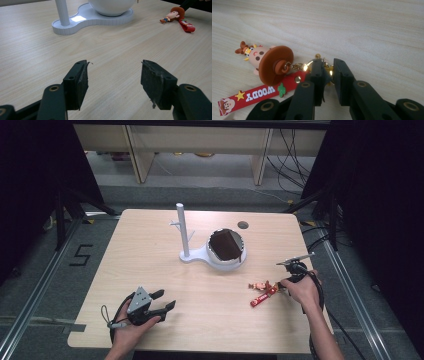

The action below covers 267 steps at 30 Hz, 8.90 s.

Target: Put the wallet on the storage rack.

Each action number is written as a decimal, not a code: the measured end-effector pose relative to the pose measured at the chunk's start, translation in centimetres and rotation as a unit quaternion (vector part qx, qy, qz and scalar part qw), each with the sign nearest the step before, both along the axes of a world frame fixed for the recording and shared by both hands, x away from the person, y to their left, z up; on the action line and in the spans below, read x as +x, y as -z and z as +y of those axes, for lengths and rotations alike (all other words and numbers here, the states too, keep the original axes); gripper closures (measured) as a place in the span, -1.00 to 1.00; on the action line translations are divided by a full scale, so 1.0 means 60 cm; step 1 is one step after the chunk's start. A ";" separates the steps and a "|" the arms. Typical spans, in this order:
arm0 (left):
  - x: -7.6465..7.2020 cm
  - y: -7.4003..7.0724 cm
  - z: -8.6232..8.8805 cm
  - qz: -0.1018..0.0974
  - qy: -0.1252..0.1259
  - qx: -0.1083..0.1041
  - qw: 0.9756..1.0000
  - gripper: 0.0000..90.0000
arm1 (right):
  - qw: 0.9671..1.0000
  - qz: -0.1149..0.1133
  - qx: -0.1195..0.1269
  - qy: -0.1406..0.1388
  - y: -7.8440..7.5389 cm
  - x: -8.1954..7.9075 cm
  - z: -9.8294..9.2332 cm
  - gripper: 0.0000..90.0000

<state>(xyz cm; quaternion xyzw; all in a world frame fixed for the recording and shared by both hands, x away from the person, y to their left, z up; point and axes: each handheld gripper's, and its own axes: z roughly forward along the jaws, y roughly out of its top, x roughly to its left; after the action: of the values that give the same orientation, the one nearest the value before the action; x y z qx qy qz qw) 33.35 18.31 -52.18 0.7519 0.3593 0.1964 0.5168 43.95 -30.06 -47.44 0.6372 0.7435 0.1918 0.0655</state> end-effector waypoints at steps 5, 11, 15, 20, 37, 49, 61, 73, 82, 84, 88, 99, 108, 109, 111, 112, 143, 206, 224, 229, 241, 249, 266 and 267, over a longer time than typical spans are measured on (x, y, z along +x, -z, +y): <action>0.000 0.000 0.000 0.000 0.000 0.000 1.000 -0.15 | 1.000 0.007 0.001 0.003 0.000 0.002 0.002 0.76; 0.000 0.001 -0.001 0.000 0.003 -0.003 1.000 -0.16 | 1.000 0.012 0.002 0.003 0.001 0.004 0.003 0.75; 0.000 0.001 0.000 0.000 0.003 -0.003 1.000 -0.16 | 1.000 0.015 -0.004 0.010 0.002 0.004 0.006 0.74; -0.001 0.000 -0.001 -0.001 0.000 0.000 1.000 -0.16 | 1.000 0.012 -0.002 0.009 0.004 0.002 0.005 0.71; 0.000 0.000 0.000 0.002 0.001 0.001 1.000 -0.16 | 1.000 -0.009 -0.019 -0.001 -0.015 0.000 0.021 0.92; 0.000 0.001 -0.001 0.000 0.003 -0.003 1.000 -0.16 | 0.998 -0.051 -0.022 -0.026 -0.038 -0.002 0.033 0.95; -0.001 0.001 -0.001 -0.001 0.001 -0.001 1.000 -0.16 | 0.989 -0.140 -0.014 -0.047 -0.105 -0.019 0.041 0.96; 0.000 0.001 0.000 0.000 0.003 -0.006 1.000 -0.16 | 0.983 -0.174 0.003 -0.065 -0.149 -0.026 0.078 0.99; 0.000 0.001 0.002 0.000 0.004 -0.004 1.000 -0.16 | 0.978 -0.197 0.012 -0.070 -0.174 -0.027 0.091 0.99; 0.000 0.001 0.001 0.000 0.004 -0.004 1.000 -0.16 | 0.976 -0.203 0.019 -0.077 -0.181 -0.027 0.093 0.99; -0.001 0.001 0.001 0.000 0.002 -0.003 1.000 -0.16 | 0.974 -0.211 0.029 -0.078 -0.195 -0.031 0.102 0.99; -0.002 0.000 0.002 0.001 -0.002 0.001 1.000 -0.16 | 0.967 -0.232 0.031 -0.098 -0.216 -0.035 0.128 0.99; -0.002 0.000 0.002 0.001 -0.001 -0.001 1.000 -0.16 | 0.963 -0.239 0.035 -0.117 -0.226 -0.036 0.153 0.99; -0.002 0.000 0.002 0.002 -0.002 0.001 1.000 -0.16 | 0.965 -0.235 0.039 -0.112 -0.226 -0.038 0.158 0.99; -0.002 0.000 0.002 0.002 -0.002 0.001 1.000 -0.16 | 0.961 -0.245 0.037 -0.124 -0.224 -0.036 0.163 0.99; -0.002 0.000 0.002 0.001 -0.001 0.001 1.000 -0.16 | 0.961 -0.242 0.034 -0.130 -0.225 -0.037 0.166 0.99; -0.001 0.000 0.002 0.000 0.001 -0.002 1.000 -0.16 | 0.948 -0.261 0.056 -0.175 -0.243 -0.029 0.256 0.99; -0.002 0.000 0.002 0.001 0.003 0.002 1.000 -0.16 | 0.927 -0.287 0.069 -0.233 -0.250 0.026 0.378 0.99; -0.001 0.001 0.001 0.000 0.008 -0.002 1.000 -0.15 | 0.921 -0.294 0.068 -0.247 -0.254 0.035 0.409 0.99; -0.001 0.001 0.002 0.000 0.008 0.001 1.000 -0.15 | 0.918 -0.301 0.075 -0.248 -0.256 0.039 0.419 0.99; 0.000 0.001 0.002 0.001 0.009 0.001 1.000 -0.15 | 0.918 -0.298 0.076 -0.252 -0.265 0.042 0.441 0.99; 0.000 0.001 0.003 -0.001 0.008 0.002 1.000 -0.15 | 0.916 -0.299 0.078 -0.256 -0.268 0.046 0.454 0.99; 0.000 0.001 0.002 0.001 0.006 -0.001 1.000 -0.15 | 0.909 -0.312 0.084 -0.263 -0.271 0.054 0.474 0.99; 0.000 0.001 0.002 0.001 0.006 -0.001 1.000 -0.15 | 0.911 -0.307 0.089 -0.260 -0.273 0.053 0.477 0.99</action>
<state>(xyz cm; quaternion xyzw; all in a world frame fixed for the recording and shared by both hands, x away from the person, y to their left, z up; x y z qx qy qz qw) 33.33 18.45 -52.26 0.7534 0.3555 0.1926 0.5185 47.13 -1.45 -31.06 0.3343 0.8059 0.4536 0.1817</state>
